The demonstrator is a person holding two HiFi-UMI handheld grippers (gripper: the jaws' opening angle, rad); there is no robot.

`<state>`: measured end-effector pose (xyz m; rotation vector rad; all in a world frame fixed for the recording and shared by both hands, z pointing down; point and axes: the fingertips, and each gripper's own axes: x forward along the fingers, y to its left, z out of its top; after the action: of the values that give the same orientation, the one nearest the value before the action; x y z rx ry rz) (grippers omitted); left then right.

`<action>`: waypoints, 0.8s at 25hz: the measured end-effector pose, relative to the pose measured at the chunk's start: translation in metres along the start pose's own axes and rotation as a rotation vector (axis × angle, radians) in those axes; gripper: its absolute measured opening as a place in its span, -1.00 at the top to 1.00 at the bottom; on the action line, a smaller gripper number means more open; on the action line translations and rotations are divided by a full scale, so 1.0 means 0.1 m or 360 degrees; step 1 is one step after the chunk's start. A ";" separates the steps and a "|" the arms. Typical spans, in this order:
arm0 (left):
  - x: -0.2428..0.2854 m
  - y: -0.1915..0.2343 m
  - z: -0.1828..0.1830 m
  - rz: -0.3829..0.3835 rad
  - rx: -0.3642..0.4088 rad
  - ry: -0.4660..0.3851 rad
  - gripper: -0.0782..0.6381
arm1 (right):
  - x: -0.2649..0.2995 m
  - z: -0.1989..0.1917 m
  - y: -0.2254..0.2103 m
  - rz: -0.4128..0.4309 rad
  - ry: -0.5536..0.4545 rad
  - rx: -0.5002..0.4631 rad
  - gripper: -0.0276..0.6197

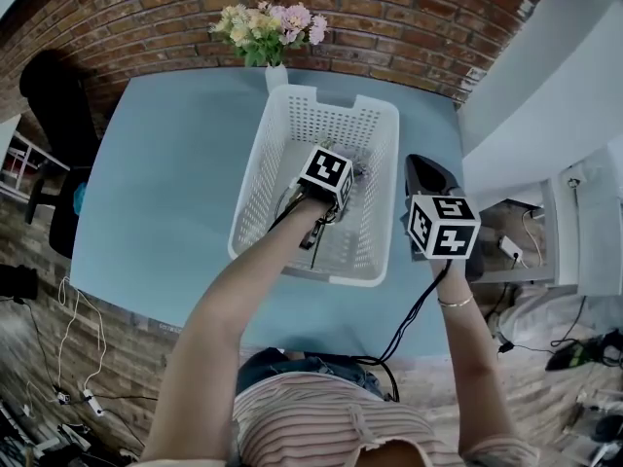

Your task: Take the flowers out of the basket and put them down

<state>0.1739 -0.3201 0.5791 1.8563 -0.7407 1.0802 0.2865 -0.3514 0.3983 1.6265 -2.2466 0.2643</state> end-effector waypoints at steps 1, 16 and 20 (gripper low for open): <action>-0.03 -0.01 0.03 0.0000 0.0000 -0.0025 0.53 | -0.01 0.01 0.00 -0.0004 -0.0005 -0.0006 0.90; -0.63 -0.12 0.32 0.0129 0.0122 -0.0387 0.57 | -0.23 0.27 0.10 -0.0003 -0.0103 -0.0057 0.90; -0.85 -0.21 0.39 0.0113 0.0127 -0.0501 0.57 | -0.29 0.33 0.14 0.0004 -0.0125 -0.0073 0.90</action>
<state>0.1678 -0.3383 0.4854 2.1101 -0.9618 0.8810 0.2756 -0.3335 0.3572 1.6375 -2.2948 0.1504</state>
